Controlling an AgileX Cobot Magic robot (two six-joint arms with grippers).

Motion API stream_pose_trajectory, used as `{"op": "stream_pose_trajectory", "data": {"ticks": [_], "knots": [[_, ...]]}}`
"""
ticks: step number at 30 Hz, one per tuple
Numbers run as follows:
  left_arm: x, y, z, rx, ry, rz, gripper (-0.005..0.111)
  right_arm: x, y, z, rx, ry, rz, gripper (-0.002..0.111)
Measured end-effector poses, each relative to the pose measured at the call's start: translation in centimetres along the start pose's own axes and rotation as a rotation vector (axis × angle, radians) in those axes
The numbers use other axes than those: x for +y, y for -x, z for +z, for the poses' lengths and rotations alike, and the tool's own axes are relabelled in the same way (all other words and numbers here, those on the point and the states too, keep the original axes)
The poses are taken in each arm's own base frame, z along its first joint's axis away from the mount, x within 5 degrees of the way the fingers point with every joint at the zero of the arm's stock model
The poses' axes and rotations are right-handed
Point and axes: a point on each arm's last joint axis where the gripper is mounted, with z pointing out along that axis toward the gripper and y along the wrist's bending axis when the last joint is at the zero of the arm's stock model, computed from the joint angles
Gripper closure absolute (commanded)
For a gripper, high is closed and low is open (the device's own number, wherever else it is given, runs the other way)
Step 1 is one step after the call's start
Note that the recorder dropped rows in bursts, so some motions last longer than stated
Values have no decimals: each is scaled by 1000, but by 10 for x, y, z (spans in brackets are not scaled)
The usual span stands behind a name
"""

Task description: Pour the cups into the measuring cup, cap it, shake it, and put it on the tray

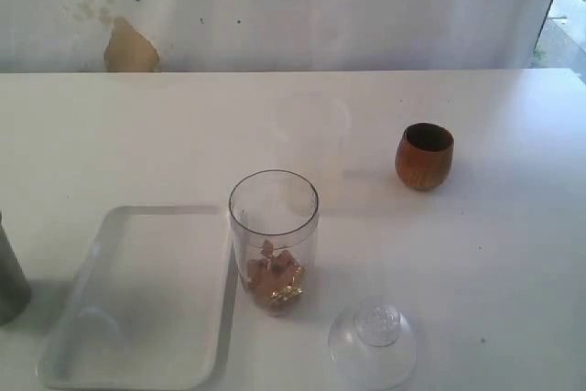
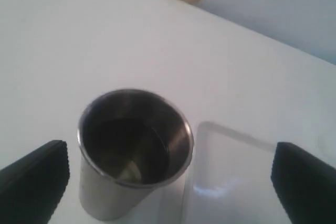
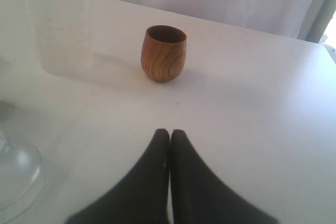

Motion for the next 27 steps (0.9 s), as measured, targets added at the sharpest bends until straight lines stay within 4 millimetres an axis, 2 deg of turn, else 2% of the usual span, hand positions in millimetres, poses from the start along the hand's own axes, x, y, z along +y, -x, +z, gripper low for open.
{"op": "stream_pose_trajectory", "data": {"ticks": [3, 11, 16, 19, 22, 27], "knots": [[3, -11, 6, 22, -15, 5, 2, 0, 0, 0, 0, 0, 0, 108], [5, -12, 8, -17, -12, 84, 2, 0, 0, 0, 0, 0, 0, 108], [18, -33, 11, 5, 52, 129, 2, 0, 0, 0, 0, 0, 0, 108], [29, -45, 12, -5, 112, 71, 2, 0, 0, 0, 0, 0, 0, 108], [31, -45, 12, -20, 133, 55, 2, 0, 0, 0, 0, 0, 0, 108], [26, -45, 13, -3, 89, 129, 2, 0, 0, 0, 0, 0, 0, 108]]}}
